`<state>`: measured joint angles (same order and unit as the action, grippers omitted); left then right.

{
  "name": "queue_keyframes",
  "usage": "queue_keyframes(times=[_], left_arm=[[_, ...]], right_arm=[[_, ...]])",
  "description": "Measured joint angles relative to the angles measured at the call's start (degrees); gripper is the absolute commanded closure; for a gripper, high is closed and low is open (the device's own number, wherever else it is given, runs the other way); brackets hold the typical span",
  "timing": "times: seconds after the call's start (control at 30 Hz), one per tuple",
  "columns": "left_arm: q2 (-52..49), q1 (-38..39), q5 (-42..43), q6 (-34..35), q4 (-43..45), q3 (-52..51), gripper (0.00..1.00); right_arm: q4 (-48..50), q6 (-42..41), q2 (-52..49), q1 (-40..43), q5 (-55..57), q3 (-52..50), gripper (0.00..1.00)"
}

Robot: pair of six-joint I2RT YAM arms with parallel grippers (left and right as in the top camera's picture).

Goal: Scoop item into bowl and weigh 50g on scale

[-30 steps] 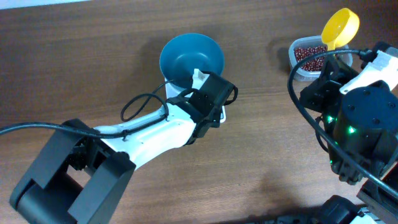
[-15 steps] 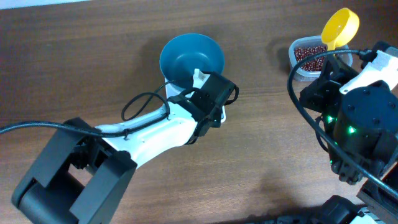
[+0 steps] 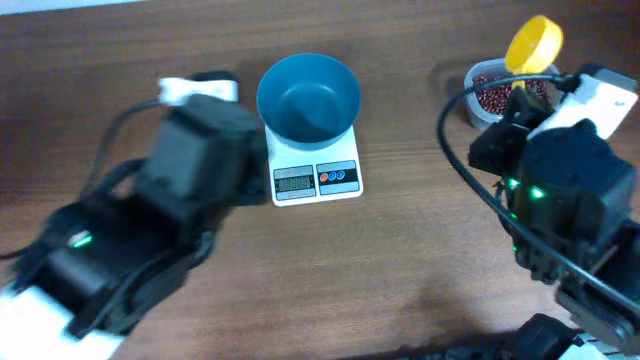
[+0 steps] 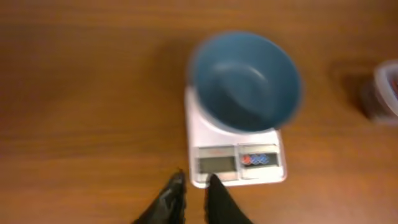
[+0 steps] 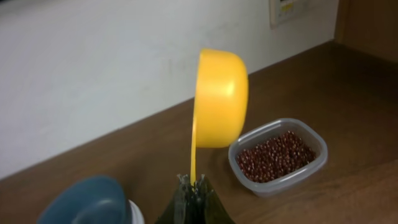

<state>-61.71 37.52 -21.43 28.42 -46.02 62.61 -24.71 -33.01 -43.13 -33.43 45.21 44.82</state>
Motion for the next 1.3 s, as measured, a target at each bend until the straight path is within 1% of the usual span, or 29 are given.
queue_keyframes(times=[0.07,0.1,0.17,0.2,0.27,0.3,0.33,0.37,0.43,0.5,0.67,0.9,1.0,1.07,1.3], left_arm=[[2.7,-4.5,-1.6,0.0,-3.5,0.0,0.01],[3.3,-6.0,-2.2,0.1,-4.3,0.0,0.01],[3.3,-6.3,-1.8,0.1,-5.5,0.0,0.01],[3.3,-6.4,0.7,-0.8,-5.6,0.0,0.01],[3.2,-6.5,6.6,-7.2,-5.8,0.0,0.01],[3.2,-6.4,12.9,-13.8,-8.2,0.0,0.01],[3.2,-6.4,15.6,-17.1,-9.4,0.0,0.01],[3.2,-6.4,17.4,-20.2,-10.8,0.0,0.01],[2.8,-6.5,19.6,-24.2,-11.4,0.0,0.01],[1.8,-6.5,20.3,-25.9,-11.7,0.0,0.01],[1.2,-6.5,21.5,-27.1,-12.5,0.0,0.01],[1.2,-6.5,22.0,-27.2,-11.8,0.0,0.01],[1.1,-6.5,22.1,-27.2,-11.8,0.0,0.01],[1.1,-6.5,22.1,-27.2,-11.7,0.0,0.01],[0.9,-6.5,22.1,-27.2,-9.7,0.0,0.01]], right_arm=[[2.1,0.1,-3.5,0.0,-0.1,0.0,0.96],[5.0,0.0,-5.7,0.0,-0.2,0.0,0.96],[7.2,0.0,-7.3,0.0,-0.2,0.0,0.96],[8.0,0.0,-7.6,0.0,-0.2,0.0,0.96],[8.7,0.0,-7.9,0.2,-0.3,0.0,0.96],[9.2,0.0,-7.9,0.9,-0.8,0.0,0.96],[9.4,0.0,-8.0,2.5,-2.3,0.0,0.96],[9.4,0.0,-8.0,6.0,-5.3,0.0,0.96],[9.7,0.0,-8.0,9.9,-9.9,0.0,0.96],[10.1,-0.1,-8.0,13.4,-16.6,0.0,0.96],[9.7,-0.2,-7.8,15.1,-27.0,0.0,0.96],[7.1,-0.2,-5.4,15.1,-30.8,0.0,0.96],[5.6,-0.2,-5.2,15.1,-35.8,0.0,0.96],[2.1,-0.2,-5.1,15.1,-38.4,0.0,0.96],[0.6,-0.2,-5.1,15.1,-40.4,0.0,0.96]])
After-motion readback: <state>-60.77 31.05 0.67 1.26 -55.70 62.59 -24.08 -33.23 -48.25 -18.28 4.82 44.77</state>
